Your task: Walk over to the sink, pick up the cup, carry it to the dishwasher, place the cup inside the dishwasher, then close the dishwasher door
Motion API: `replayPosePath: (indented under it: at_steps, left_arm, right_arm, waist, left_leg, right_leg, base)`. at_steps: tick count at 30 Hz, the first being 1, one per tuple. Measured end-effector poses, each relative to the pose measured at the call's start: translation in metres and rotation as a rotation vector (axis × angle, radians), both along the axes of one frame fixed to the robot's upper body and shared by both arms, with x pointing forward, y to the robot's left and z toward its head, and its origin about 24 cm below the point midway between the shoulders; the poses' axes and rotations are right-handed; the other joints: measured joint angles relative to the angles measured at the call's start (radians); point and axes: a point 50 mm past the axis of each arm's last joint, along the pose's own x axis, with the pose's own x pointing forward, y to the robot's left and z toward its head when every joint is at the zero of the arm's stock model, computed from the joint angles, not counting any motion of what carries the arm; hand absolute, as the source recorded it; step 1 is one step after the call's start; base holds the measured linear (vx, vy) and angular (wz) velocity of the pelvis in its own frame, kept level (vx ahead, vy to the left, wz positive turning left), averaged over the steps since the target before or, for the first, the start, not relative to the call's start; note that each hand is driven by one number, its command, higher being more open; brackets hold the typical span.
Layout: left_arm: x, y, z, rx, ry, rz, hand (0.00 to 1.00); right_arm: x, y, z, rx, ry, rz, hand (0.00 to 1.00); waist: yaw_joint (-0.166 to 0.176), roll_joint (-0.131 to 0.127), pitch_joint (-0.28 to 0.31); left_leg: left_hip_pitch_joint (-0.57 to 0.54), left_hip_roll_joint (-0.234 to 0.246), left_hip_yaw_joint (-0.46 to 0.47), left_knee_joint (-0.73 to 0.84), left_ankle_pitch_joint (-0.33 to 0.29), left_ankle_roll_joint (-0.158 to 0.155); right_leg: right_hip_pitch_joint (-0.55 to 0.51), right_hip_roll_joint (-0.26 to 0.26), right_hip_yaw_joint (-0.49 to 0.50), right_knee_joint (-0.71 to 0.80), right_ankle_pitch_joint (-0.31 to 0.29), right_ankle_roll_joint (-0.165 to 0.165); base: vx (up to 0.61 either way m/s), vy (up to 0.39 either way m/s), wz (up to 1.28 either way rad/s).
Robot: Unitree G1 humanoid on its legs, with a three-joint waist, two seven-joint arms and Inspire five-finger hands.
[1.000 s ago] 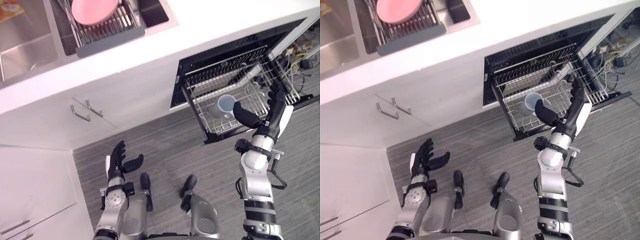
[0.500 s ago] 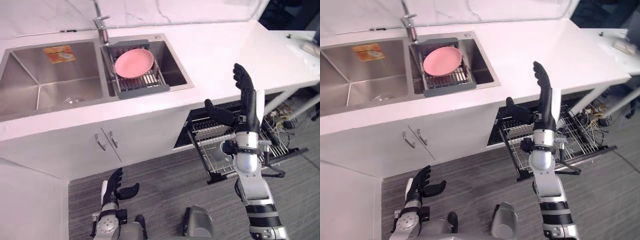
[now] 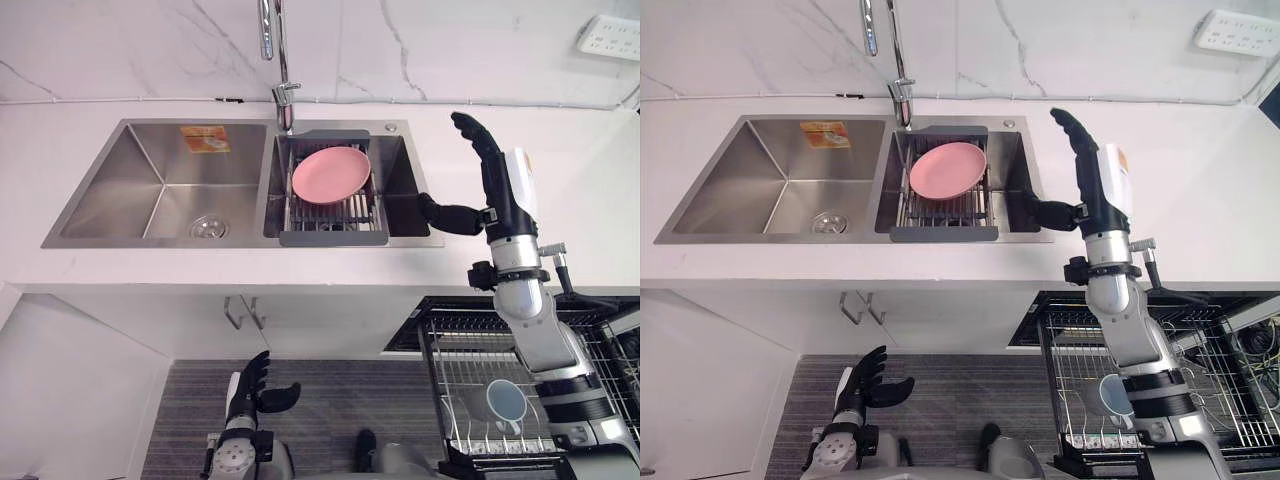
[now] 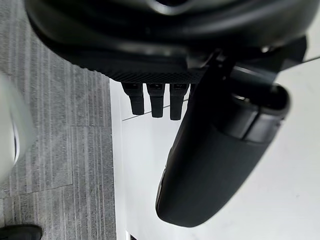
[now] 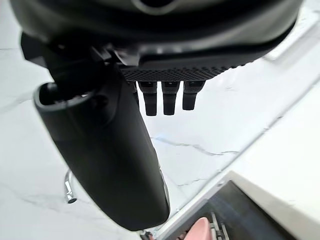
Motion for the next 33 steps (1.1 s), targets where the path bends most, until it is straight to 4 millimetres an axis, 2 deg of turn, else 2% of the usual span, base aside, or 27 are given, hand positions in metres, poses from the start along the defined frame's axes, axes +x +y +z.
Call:
replayPosePath:
  at_steps: [1,2,4,9,15,21,25,33]
  left_arm:
    - [-0.003,0.004,-0.001,0.010,0.010,0.000,0.90]
    - [-0.003,0.004,-0.001,0.013,0.011,-0.003,0.90]
    - [-0.003,0.005,-0.001,0.022,0.012,-0.010,0.90]
    - [-0.004,0.013,-0.001,0.047,0.014,-0.013,0.90]
    - [-0.004,0.011,0.000,0.049,0.012,-0.030,0.90]
    - [-0.002,0.004,0.000,0.048,0.004,-0.054,0.90]
    - [0.000,0.003,0.001,0.046,-0.004,-0.051,0.90]
    - [0.017,0.004,0.010,0.060,-0.062,-0.040,0.90]
  right_arm:
    - [0.001,0.005,-0.005,-0.006,0.023,0.018,0.90]
    - [0.001,0.006,-0.005,-0.013,0.028,0.027,0.90]
    - [0.006,0.009,-0.005,-0.022,0.038,0.041,0.90]
    - [0.021,0.023,0.005,-0.060,0.030,0.088,0.90]
    - [0.035,0.030,0.008,-0.140,0.043,0.089,0.90]
    - [0.053,0.021,-0.002,-0.261,0.140,0.020,0.90]
    - [0.063,0.018,-0.001,-0.297,0.170,-0.014,0.90]
    - [0.084,0.019,0.039,-0.380,0.077,-0.099,0.90]
  waist:
    - [-0.003,-0.020,-0.005]
    - [-0.002,-0.024,-0.004]
    - [0.010,-0.023,-0.004]
    - [0.025,-0.025,-0.004]
    - [0.033,-0.035,-0.003]
    - [0.038,-0.039,-0.001]
    - [0.042,-0.041,0.001]
    - [0.058,-0.044,0.085]
  left_leg:
    - [0.011,-0.031,0.004,-0.041,0.016,0.005]
    - [0.012,-0.047,0.005,-0.052,0.021,0.012]
    - [0.013,-0.075,0.008,-0.059,0.024,0.016]
    - [0.035,-0.108,0.011,-0.121,0.045,0.031]
    - [0.039,-0.115,0.028,-0.187,0.074,0.036]
    - [0.029,-0.111,0.030,-0.223,0.094,0.035]
    - [0.002,-0.112,0.028,-0.218,0.097,0.036]
    - [-0.076,-0.111,-0.005,-0.164,0.098,0.038]
  right_leg:
    - [0.006,-0.017,0.002,-0.029,0.012,0.017]
    - [0.008,-0.030,0.000,-0.041,0.019,0.027]
    - [0.012,-0.055,0.000,-0.054,0.024,0.035]
    - [0.011,-0.075,0.027,-0.067,0.026,0.037]
    - [-0.016,-0.068,0.042,-0.081,0.037,0.039]
    - [-0.041,-0.057,0.047,-0.088,0.043,0.035]
    - [-0.064,-0.057,0.054,-0.088,0.049,0.028]
    - [-0.103,-0.059,0.031,-0.083,0.059,0.030]
  base:
    - [0.11,0.141,0.07]
    - [0.12,0.170,0.13]
    - [0.09,0.142,0.09]
    - [0.03,0.051,0.05]
    - [0.00,-0.024,-0.07]
    - [0.01,-0.028,-0.03]
    - [0.00,0.004,0.01]
    - [-0.05,0.012,0.10]
